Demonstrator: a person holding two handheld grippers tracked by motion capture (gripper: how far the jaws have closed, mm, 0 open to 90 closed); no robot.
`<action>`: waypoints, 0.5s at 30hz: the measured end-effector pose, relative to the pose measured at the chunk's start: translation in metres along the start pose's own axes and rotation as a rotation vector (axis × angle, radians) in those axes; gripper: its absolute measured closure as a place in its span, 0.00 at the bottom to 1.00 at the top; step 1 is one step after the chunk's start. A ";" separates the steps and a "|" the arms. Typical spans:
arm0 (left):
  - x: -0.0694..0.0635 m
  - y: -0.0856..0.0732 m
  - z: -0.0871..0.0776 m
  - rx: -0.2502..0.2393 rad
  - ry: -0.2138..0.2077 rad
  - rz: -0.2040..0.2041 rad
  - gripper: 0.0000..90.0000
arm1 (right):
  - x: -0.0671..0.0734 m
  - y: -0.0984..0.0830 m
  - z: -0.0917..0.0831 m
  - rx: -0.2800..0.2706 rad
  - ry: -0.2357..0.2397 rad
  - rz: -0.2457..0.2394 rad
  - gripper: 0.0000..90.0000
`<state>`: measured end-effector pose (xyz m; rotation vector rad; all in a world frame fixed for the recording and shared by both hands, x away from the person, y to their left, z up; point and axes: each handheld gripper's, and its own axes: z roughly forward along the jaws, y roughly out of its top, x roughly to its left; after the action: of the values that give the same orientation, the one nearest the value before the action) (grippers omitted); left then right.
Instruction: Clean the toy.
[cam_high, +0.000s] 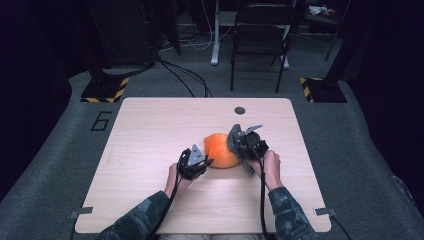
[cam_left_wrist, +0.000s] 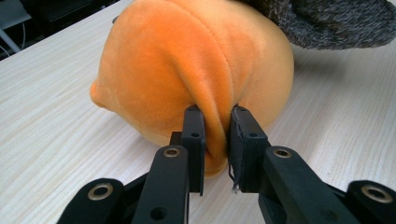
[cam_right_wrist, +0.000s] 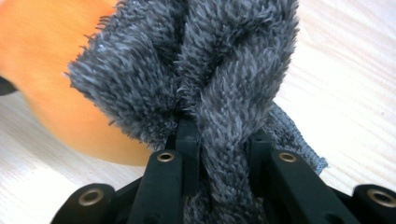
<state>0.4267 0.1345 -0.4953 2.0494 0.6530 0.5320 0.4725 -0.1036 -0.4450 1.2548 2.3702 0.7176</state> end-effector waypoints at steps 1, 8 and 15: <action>0.000 0.000 0.000 0.001 -0.001 0.001 0.86 | -0.002 -0.001 0.001 0.000 0.003 0.010 0.82; 0.001 0.000 0.000 0.004 -0.001 0.003 0.86 | -0.012 -0.009 0.012 0.044 -0.003 0.052 0.82; 0.002 -0.001 0.000 0.007 0.001 -0.012 0.86 | -0.018 -0.016 0.024 0.095 -0.012 0.061 0.82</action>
<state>0.4285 0.1365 -0.4965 2.0511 0.6678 0.5244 0.4842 -0.1196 -0.4728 1.3719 2.3906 0.6193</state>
